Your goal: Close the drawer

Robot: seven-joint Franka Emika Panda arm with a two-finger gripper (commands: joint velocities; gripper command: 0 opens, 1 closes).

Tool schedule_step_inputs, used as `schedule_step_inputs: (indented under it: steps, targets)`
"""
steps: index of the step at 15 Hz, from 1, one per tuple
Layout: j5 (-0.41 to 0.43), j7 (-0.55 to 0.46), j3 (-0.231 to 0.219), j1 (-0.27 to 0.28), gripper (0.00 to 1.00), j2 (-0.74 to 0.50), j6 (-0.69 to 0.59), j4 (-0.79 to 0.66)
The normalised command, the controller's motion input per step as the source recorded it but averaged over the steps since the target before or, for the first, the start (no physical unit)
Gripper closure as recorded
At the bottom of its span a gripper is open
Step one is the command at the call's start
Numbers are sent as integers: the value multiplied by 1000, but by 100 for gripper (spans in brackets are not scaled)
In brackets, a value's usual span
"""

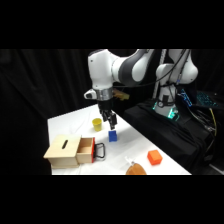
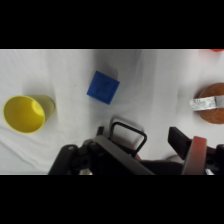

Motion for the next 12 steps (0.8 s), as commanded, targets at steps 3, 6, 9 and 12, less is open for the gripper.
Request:
schedule_step_inputs:
  steps: [3, 6, 9, 12]
  targets:
    - [-165, 218, -22, 11, 0, 233, 266, 119]
    - [-164, 230, -34, 43, 0, 196, 224, 121]
    - [-116, 215, -38, 60, 0, 173, 229, 110]
    - [-98, 197, -39, 79, 0, 197, 267, 109]
